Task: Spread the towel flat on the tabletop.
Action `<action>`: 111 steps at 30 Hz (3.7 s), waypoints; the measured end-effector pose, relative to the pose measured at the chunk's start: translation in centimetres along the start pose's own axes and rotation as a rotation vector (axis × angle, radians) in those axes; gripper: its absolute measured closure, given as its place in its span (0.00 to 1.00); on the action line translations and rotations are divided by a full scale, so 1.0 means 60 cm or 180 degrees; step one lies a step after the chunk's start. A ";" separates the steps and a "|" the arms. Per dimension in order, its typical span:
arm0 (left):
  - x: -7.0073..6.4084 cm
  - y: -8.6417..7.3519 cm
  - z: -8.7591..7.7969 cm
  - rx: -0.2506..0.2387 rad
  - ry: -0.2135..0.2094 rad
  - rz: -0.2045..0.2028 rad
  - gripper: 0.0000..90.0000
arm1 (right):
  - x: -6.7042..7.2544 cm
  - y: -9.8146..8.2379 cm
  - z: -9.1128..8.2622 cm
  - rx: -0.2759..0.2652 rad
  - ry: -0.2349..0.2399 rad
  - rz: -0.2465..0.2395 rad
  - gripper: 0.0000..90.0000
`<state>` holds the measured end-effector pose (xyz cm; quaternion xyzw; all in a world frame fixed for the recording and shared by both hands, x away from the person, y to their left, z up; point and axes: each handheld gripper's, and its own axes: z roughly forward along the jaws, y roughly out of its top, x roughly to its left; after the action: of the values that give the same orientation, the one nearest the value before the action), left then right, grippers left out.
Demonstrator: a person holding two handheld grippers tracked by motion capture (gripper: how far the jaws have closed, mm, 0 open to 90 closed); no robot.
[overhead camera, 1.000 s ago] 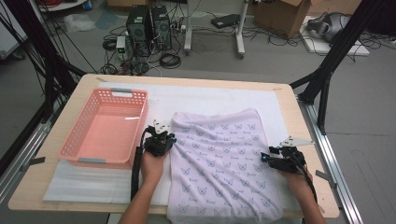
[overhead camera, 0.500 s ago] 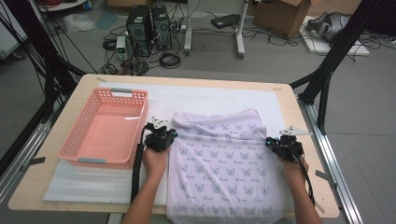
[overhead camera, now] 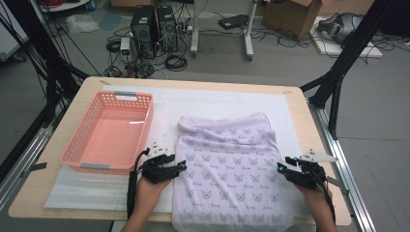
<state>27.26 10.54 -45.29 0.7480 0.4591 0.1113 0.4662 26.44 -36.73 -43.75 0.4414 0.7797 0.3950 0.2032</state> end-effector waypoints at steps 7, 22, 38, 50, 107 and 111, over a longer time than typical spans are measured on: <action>-0.027 -0.030 -0.026 0.0138 -0.0266 -0.0129 0.54 | 0.019 -0.038 -0.039 0.0029 0.0113 0.0085 0.58; -0.027 -0.071 -0.089 0.0111 0.0111 0.0054 0.98 | 0.036 -0.048 -0.029 0.0230 0.0442 0.0085 0.97; -0.045 -0.055 -0.055 -0.0052 -0.0166 0.0027 0.58 | 0.051 -0.065 -0.079 0.0157 0.0338 0.0019 0.73; -0.060 -0.083 -0.096 0.0138 0.0144 0.0252 0.96 | 0.044 -0.053 -0.045 0.0097 0.0097 0.0183 0.68; -0.012 -0.028 -0.060 -0.0310 -0.0060 0.0013 0.52 | 0.037 -0.075 -0.090 0.0268 -0.0015 0.0220 0.69; -0.009 -0.022 -0.055 -0.0360 -0.0133 0.0022 0.53 | 0.025 -0.064 -0.091 0.0007 -0.0081 0.0219 0.63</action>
<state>24.24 12.28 -44.45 0.7242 0.4396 0.1230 0.5169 19.99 -38.97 -43.45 0.4731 0.7618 0.3952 0.1989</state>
